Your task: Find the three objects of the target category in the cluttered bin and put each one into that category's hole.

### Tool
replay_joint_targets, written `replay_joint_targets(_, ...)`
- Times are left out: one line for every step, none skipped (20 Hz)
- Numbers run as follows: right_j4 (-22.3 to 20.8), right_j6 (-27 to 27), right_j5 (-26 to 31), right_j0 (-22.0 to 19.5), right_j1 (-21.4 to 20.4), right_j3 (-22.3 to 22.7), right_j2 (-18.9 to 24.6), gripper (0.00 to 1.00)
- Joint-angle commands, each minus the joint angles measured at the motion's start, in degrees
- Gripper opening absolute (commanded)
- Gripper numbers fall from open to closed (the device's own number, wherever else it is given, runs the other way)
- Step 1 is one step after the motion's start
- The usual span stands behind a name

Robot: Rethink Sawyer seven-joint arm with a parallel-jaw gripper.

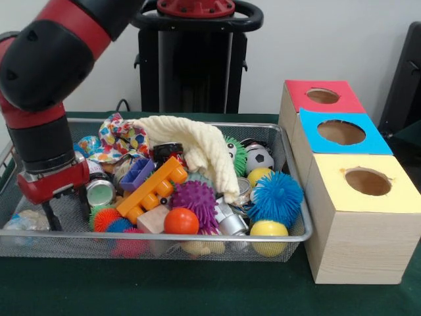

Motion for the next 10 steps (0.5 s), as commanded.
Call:
replay_joint_targets(-2.5, 25.3, 4.0, 1.5, 9.8, -3.6, -2.4, 1.0)
replay_joint_targets(-2.4, 26.4, 5.5, 1.7, 10.5, -3.8, -3.5, 1.0)
replay_joint_targets(-1.9, 26.4, 6.6, 1.8, 10.8, -3.7, -4.0, 1.0)
replay_joint_targets(-1.8, 27.0, 7.7, 2.0, 11.3, -3.8, -4.9, 1.0)
replay_joint_targets(-1.6, 26.9, 8.2, 2.1, 11.6, -3.9, -5.3, 1.0)
replay_joint_targets(-1.4, 26.8, 8.8, 2.2, 12.0, -3.9, -5.8, 1.0)
replay_joint_targets(-1.0, 26.7, 9.0, 2.3, 11.9, -3.9, -6.0, 1.0)
replay_joint_targets(-0.6, 26.3, 9.5, 2.3, 11.9, -3.9, -6.3, 1.0)
replay_joint_targets(-0.4, 26.2, 9.6, 2.3, 12.0, -3.8, -6.6, 1.0)
replay_joint_targets(-0.1, 26.0, 10.1, 2.3, 12.1, -3.8, -6.8, 1.0)
